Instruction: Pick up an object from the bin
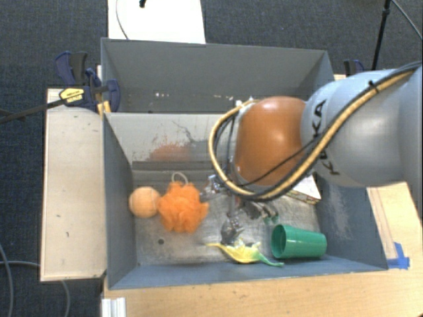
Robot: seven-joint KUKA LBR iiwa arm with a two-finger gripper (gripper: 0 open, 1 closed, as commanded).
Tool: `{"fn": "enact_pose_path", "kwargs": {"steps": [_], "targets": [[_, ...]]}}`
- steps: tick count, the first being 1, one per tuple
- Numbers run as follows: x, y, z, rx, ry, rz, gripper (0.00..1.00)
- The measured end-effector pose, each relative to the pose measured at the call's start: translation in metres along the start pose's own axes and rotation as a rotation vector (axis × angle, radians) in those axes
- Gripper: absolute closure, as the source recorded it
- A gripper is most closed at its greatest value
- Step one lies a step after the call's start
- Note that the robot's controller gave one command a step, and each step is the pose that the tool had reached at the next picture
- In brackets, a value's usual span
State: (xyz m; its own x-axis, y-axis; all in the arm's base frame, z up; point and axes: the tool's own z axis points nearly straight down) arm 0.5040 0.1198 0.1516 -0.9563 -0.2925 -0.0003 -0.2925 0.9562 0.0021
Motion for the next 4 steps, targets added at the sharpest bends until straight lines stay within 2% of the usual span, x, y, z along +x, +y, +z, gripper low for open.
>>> {"fn": "enact_pose_path", "kwargs": {"steps": [1, 2, 3, 4], "targets": [[-0.060, 0.013, 0.075, 0.006, -0.018, -0.200, 1.00], [-0.060, 0.013, 0.075, 0.006, -0.018, -0.199, 1.00], [-0.043, 0.066, 0.036, 0.001, -0.001, -0.245, 1.00], [-0.043, 0.066, 0.036, 0.001, -0.001, -0.245, 1.00]]}}
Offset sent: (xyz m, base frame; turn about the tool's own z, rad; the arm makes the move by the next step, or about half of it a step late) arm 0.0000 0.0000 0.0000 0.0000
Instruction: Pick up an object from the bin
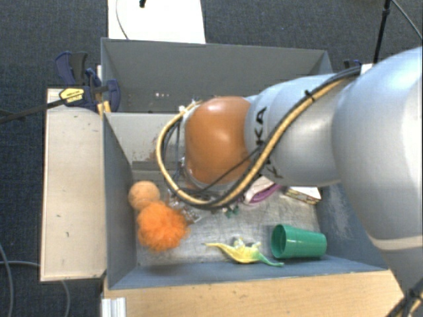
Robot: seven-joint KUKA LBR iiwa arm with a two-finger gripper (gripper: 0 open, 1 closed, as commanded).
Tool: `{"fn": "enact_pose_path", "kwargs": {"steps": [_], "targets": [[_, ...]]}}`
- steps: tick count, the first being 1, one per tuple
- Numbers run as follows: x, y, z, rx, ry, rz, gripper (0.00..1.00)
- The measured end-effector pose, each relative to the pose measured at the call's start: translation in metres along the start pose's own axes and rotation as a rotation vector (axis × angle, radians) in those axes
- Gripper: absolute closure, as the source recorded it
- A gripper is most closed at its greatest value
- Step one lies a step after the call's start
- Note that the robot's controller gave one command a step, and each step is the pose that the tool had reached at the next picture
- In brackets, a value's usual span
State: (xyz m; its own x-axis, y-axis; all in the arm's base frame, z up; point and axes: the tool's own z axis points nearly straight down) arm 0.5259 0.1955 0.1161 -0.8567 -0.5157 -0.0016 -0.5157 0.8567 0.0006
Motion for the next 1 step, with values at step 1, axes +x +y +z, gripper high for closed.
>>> {"fn": "enact_pose_path", "kwargs": {"steps": [1], "targets": [[-0.0056, -0.0031, -0.0991, 0.001, -0.002, 0.016, 1.00]]}}
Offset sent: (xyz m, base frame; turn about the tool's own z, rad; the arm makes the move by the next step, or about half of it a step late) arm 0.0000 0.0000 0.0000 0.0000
